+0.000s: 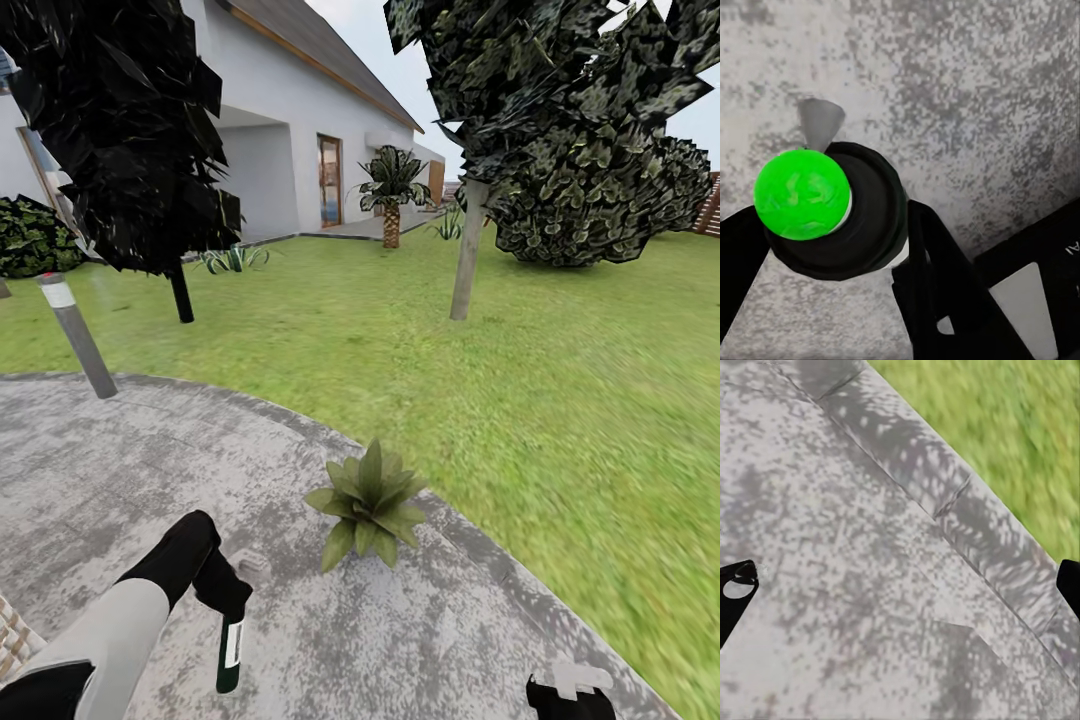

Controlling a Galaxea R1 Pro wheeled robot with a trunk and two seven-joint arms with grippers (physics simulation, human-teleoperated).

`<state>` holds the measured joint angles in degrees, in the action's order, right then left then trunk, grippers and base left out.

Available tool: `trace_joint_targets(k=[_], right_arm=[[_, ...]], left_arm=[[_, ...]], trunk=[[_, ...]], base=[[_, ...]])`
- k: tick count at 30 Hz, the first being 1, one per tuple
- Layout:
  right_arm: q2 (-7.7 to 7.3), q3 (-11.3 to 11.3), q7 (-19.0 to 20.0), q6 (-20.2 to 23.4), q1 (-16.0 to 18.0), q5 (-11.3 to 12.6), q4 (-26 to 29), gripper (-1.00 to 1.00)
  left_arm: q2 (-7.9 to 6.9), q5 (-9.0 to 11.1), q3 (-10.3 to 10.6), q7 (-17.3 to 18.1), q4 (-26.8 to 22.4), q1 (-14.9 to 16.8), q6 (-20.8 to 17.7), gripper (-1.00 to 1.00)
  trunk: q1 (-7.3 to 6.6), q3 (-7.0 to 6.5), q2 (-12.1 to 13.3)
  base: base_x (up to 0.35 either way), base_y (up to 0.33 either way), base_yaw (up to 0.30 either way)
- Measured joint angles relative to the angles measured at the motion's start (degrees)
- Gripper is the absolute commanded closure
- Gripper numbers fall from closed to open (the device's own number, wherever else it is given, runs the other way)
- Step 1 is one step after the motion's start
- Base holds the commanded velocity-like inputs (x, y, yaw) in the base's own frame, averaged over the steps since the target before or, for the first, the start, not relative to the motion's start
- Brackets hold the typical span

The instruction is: Pick up the pesticide atomizer in the garden and spray insectifuge to fully cover both potted plants in the garden.

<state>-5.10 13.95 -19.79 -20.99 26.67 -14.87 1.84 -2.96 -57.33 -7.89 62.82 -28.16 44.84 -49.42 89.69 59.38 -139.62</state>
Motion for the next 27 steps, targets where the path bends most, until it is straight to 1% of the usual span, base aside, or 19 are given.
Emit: trace_joint_targets(k=[2,5,12,16,19,24,27], right_arm=[[0.14,-0.01,0.01,0.03,0.01,0.00,0.00,-1.00],[0.17,0.00,-0.05,0.00,0.01,0.01,0.00,-1.00],[0.18,0.00,-0.08,0.00,0.00,0.01,-0.01,-1.00],[0.25,0.00,-0.06,0.00,0.00,0.01,0.01,-1.00],[0.26,0.00,-0.08,0.00,0.01,0.01,0.00,-1.00],[0.23,-0.01,-0.08,0.00,0.01,0.01,0.00,-1.00],[0.26,0.00,-0.08,0.00,-0.01,0.01,0.00,-1.00]], left_arm=[[-0.01,-0.19,-0.03,-0.01,0.03,-0.19,-0.10,1.00],[0.37,-0.30,0.00,-0.04,0.17,-0.45,-0.42,1.00],[0.38,-0.45,0.04,-0.15,0.19,-0.63,-1.57,1.00],[0.30,-0.47,0.15,-0.14,0.19,-0.70,-1.60,1.00],[0.18,-0.52,0.22,-0.16,0.19,-0.85,-1.55,1.00],[-0.31,-0.60,0.11,-0.65,0.31,-1.01,-1.25,1.00],[-0.34,-0.48,0.09,-0.67,0.24,-1.01,-1.28,1.00]], trunk=[[-0.01,0.00,0.00],[-0.01,0.00,0.00],[-0.01,0.00,0.00],[-0.01,0.00,0.00],[0.02,0.00,0.00],[0.02,0.00,0.00],[0.02,0.00,0.00]], base=[[0.328,0.000,0.000],[0.335,0.000,0.000],[0.336,0.006,0.000],[0.314,0.136,0.133],[0.100,0.060,0.119],[0.009,0.005,0.011],[0.067,0.000,0.000]])
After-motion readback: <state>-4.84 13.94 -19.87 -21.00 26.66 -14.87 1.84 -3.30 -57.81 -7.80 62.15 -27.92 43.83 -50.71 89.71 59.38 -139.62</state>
